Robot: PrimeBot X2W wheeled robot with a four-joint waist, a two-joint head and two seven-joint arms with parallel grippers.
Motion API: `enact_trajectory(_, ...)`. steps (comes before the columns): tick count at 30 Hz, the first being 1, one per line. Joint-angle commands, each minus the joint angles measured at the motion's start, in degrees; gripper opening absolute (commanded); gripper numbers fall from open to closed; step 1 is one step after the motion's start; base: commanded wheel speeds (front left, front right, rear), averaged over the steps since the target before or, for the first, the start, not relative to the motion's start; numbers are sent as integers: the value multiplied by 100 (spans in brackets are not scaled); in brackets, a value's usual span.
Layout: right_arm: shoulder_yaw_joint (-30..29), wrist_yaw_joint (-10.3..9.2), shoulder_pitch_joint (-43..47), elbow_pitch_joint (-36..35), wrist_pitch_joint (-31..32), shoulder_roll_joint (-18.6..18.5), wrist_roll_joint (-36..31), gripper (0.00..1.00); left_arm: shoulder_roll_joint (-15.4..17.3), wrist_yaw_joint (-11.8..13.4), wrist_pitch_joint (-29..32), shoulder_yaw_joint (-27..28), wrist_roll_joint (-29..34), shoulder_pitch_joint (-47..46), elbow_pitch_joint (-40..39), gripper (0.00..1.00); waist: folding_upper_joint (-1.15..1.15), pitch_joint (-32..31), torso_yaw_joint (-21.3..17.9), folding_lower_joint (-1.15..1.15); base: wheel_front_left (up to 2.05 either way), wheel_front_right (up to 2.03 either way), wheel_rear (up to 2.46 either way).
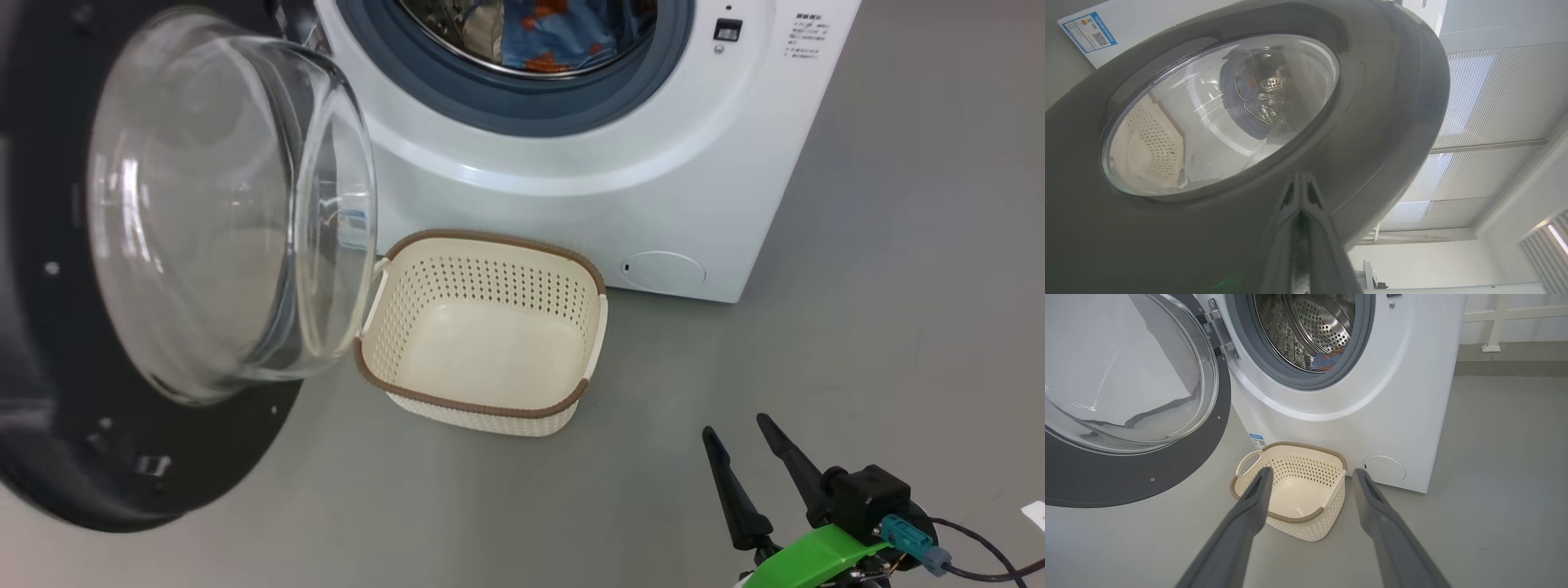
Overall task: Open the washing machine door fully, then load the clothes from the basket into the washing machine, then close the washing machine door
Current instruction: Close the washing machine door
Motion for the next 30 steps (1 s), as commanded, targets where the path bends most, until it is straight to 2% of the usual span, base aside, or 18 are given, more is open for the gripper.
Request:
enact_trajectory(1,191,9,-71,-83,-91,11,104,100,233,99,181,68,-83,28,-361,0,0,-105,-56,0,0,0,0)
enact_trajectory(11,269,9,-85,10,-122,11,266,100,-282,555,108,-126,-136,133,-1307,0,0,-225,-338,0,0,0,0)
enact_trajectory(20,224,9,-17,-87,-124,11,298,100,-591,605,-69,-226,-88,97,-1543,0,0,-187,-818,0,0,0,0)
enact_trajectory(30,271,9,48,-114,-124,11,428,100,-966,577,-262,-474,49,-1,-1756,0,0,-175,-1184,0,0,0,0)
